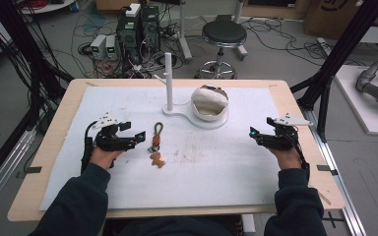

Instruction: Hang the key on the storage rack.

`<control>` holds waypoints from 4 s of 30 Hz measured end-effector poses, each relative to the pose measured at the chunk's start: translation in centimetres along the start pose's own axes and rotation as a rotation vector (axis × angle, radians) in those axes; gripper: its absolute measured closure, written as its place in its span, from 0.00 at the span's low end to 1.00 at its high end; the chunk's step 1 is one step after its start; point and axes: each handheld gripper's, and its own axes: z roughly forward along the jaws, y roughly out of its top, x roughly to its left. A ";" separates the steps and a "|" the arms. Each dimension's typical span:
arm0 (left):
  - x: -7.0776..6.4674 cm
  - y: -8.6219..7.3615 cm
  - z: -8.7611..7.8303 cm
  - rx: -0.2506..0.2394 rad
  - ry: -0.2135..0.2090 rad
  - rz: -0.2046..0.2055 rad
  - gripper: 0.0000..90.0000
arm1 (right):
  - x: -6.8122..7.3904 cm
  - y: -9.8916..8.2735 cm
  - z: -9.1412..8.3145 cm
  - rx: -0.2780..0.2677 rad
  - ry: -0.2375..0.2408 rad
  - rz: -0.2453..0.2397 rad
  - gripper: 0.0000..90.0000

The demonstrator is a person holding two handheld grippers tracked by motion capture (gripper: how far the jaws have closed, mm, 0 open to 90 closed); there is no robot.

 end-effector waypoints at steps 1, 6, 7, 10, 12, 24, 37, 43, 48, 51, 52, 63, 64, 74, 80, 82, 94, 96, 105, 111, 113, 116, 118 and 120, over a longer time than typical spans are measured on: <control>0.0 0.0 0.0 -0.001 -0.009 -0.004 0.21 | 0.1 0.0 0.0 0.003 0.000 -0.004 0.24; -0.4 0.0 0.1 0.006 -0.010 0.007 0.21 | 0.7 -0.1 0.3 -0.002 0.013 -0.028 0.28; -0.5 0.0 0.2 0.013 -0.007 0.007 0.21 | 0.7 -0.1 0.3 -0.002 0.015 -0.032 0.28; -1.2 -0.2 0.7 0.042 0.021 0.016 0.21 | 0.9 -0.1 0.4 -0.001 0.022 -0.034 0.28; -1.6 -0.4 1.1 0.092 0.077 0.008 0.23 | 1.0 -0.2 0.4 0.001 0.027 -0.040 0.28; -2.1 -0.9 3.6 0.160 0.157 -0.041 0.47 | 1.4 -0.5 1.3 0.043 0.034 -0.053 0.28; -3.8 -1.1 7.4 0.280 0.172 -0.015 0.27 | 1.5 -0.4 1.2 0.012 0.056 -0.062 0.28; -4.5 -1.0 7.5 0.331 0.237 0.095 0.43 | 1.6 -0.4 1.4 0.016 0.055 -0.066 0.28; -4.6 -0.9 7.3 0.337 0.196 0.118 0.64 | 1.5 -0.4 1.3 0.019 0.046 -0.063 0.28; -4.1 -0.8 7.1 0.326 0.167 0.077 0.67 | 1.5 -0.4 1.3 0.017 0.048 -0.066 0.29; -4.0 -0.8 7.1 0.320 0.164 0.061 0.67 | 1.5 -0.4 1.3 0.017 0.048 -0.066 0.29; -4.7 -1.1 7.4 0.313 0.038 0.094 0.67 | 1.4 -0.4 1.3 0.018 0.052 -0.066 0.29; -4.7 -1.1 7.4 0.310 0.041 0.087 0.65 | 1.4 -0.4 1.3 0.018 0.053 -0.067 0.29; -5.2 -1.2 7.6 0.300 0.131 0.064 0.61 | 1.5 -0.4 1.4 0.028 0.052 -0.070 0.29; -5.4 -1.2 7.7 0.305 0.114 0.100 0.77 | 1.5 -0.4 1.4 0.032 0.051 -0.070 0.29; -5.4 -1.2 7.6 0.304 0.108 0.102 0.79 | 1.5 -0.4 1.4 0.030 0.049 -0.068 0.29; -6.3 -1.4 7.9 0.329 0.104 0.191 0.48 | 1.3 -0.5 1.3 0.030 0.052 -0.063 0.29; -6.2 -1.4 7.9 0.327 0.101 0.184 0.50 | 1.3 -0.5 1.3 0.030 0.052 -0.063 0.29; -6.4 -1.4 7.7 0.314 0.104 0.206 0.80 | 1.4 -0.5 1.3 0.028 0.051 -0.068 0.30; -6.4 -0.4 6.5 0.217 0.045 0.164 0.80 | 1.1 -0.5 1.2 0.024 0.050 -0.055 0.30; -6.2 0.0 5.9 0.173 0.039 0.136 0.80 | 1.1 -0.5 1.1 0.019 0.048 -0.056 0.30; -5.6 0.7 5.0 0.106 0.035 0.087 0.80 | 1.1 -0.5 1.1 0.017 0.050 -0.053 0.30; -5.3 1.4 4.3 0.071 0.030 0.072 0.81 | 1.1 -0.5 1.0 0.011 0.048 -0.054 0.30; -5.2 2.1 3.7 0.039 0.026 0.072 0.81 | 1.0 -0.5 0.9 0.008 0.046 -0.049 0.30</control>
